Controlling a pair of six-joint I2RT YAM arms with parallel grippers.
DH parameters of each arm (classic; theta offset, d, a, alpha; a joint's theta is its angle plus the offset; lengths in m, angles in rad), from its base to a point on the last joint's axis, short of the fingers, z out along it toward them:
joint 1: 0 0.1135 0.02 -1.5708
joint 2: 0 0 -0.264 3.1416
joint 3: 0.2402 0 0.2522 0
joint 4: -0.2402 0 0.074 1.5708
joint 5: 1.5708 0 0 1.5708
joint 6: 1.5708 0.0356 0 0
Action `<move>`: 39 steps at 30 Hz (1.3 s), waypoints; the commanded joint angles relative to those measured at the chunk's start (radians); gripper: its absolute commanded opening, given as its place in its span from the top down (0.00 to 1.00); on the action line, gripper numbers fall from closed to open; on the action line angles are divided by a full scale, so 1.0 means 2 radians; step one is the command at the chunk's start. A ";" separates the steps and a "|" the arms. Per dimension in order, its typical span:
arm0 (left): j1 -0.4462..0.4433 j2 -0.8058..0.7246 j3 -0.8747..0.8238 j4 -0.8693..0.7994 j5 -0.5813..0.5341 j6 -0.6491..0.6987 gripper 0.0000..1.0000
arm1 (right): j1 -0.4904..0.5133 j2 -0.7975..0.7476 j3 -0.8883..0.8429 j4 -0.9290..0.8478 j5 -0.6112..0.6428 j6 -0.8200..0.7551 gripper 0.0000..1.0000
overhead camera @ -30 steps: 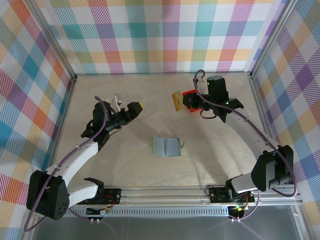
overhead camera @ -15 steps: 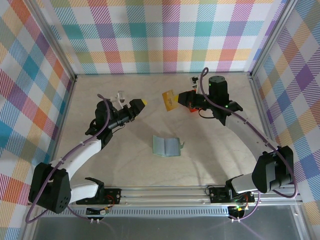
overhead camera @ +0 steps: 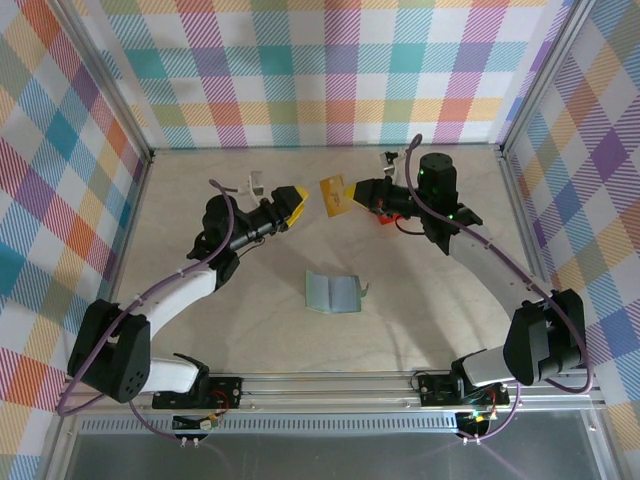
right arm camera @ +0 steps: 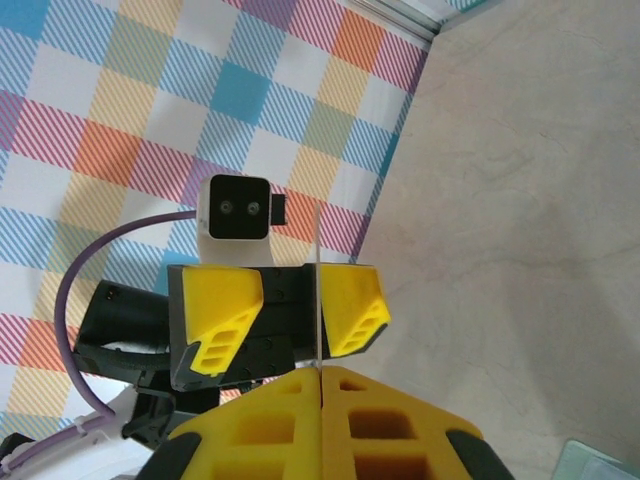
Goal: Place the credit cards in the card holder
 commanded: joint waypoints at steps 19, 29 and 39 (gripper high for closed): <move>-0.033 0.039 0.006 0.147 0.017 -0.079 1.00 | 0.027 0.010 -0.020 0.058 0.000 0.040 0.78; -0.033 0.060 0.010 0.144 0.029 -0.069 1.00 | 0.027 0.009 -0.038 0.071 -0.025 0.040 0.93; 0.007 0.037 0.000 0.054 0.065 -0.025 0.44 | 0.025 -0.041 -0.085 -0.016 0.040 -0.025 1.00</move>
